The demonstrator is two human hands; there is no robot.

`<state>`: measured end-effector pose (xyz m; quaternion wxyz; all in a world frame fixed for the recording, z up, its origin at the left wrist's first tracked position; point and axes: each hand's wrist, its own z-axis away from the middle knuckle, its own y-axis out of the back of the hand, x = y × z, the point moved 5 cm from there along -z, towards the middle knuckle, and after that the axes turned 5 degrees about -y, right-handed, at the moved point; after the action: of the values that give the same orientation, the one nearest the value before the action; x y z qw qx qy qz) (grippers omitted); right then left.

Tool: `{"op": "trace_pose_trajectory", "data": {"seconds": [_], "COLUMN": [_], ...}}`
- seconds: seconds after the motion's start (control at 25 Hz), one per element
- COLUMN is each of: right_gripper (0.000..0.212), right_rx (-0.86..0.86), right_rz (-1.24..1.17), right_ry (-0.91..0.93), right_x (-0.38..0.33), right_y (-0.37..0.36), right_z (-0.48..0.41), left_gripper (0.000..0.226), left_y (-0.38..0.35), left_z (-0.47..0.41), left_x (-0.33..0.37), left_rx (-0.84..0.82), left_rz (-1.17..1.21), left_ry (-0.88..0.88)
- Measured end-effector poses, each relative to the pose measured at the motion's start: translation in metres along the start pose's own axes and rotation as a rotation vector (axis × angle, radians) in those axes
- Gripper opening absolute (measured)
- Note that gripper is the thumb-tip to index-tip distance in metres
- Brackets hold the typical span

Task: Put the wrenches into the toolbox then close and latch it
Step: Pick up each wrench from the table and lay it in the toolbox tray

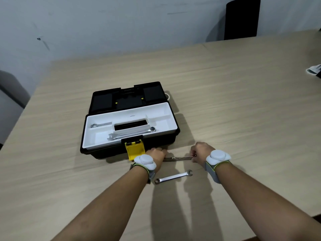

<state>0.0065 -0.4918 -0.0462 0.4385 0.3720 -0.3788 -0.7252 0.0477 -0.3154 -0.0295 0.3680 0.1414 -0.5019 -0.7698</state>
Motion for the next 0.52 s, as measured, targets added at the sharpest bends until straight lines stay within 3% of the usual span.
{"op": "trace_pose_trajectory", "data": {"seconds": [0.28, 0.52], "right_gripper": [0.02, 0.02], "right_rx": [0.008, 0.113], "right_rz": [-0.157, -0.284], "right_ry": [-0.043, 0.014], "right_x": [0.003, -0.037], "right_y": [0.069, 0.141], "right_z": [0.012, 0.014], "left_gripper": [0.026, 0.021], "left_y": [0.055, 0.146], "left_z": [0.012, 0.038], "left_x": [0.006, -0.028], "left_rx": [0.047, 0.287], "left_rz": [0.086, 0.18], "left_ry": [-0.015, -0.003]}}
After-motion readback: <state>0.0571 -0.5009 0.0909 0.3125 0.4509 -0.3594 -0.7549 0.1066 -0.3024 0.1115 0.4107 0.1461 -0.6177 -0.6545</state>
